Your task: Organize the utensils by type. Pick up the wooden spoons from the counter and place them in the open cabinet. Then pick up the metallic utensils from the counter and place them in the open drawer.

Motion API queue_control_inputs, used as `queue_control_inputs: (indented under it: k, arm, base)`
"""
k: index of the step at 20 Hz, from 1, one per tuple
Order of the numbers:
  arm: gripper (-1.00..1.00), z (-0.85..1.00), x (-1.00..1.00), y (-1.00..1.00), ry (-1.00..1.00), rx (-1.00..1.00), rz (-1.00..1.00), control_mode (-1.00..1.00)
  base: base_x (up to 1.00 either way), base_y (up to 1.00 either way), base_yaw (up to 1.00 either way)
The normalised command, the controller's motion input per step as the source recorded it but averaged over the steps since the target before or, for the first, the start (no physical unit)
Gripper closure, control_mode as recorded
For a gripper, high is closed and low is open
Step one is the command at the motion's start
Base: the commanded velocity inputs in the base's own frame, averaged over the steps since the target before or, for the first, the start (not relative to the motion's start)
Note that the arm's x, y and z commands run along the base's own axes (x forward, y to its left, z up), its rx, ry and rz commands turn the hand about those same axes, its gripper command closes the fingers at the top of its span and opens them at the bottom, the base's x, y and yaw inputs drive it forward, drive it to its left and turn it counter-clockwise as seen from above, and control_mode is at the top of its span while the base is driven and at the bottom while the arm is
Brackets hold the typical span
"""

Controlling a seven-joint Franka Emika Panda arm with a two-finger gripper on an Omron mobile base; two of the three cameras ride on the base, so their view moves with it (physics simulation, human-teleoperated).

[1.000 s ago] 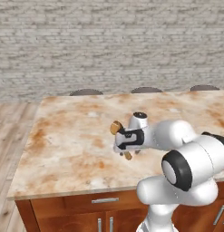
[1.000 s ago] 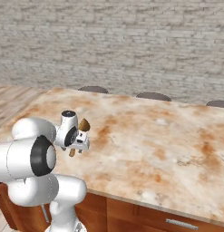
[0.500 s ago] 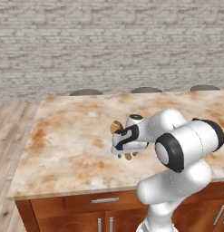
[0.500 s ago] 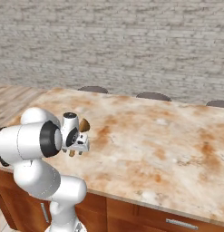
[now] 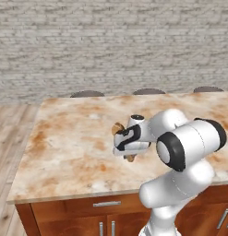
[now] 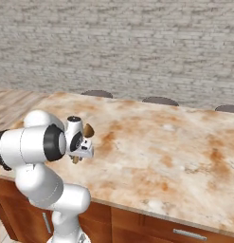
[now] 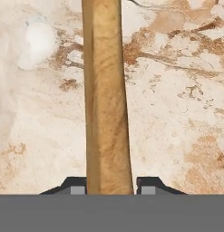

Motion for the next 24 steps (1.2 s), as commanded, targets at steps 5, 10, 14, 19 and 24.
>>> queue_control_inputs:
  k: [5,10,14,19,24]
  arm:
    - [1.0,0.34,0.0,0.01,-0.16,-0.02,0.0,-1.0]
    - [1.0,0.68,0.0,0.0,-0.17,-0.03,0.0,-1.0]
    - [1.0,0.82,0.0,0.0,0.0,-0.03,0.0,-1.0]
    - [1.0,0.77,-0.17,-0.04,0.0,-0.01,0.0,-1.0]
    - [1.0,0.56,-0.26,-0.07,0.0,-0.02,0.0,-1.0]
  base:
    - [0.0,0.0,0.0]
    - [0.0,0.0,0.0]
    - [0.0,0.0,0.0]
    - [0.0,0.0,0.0]
    - [0.0,0.0,0.0]
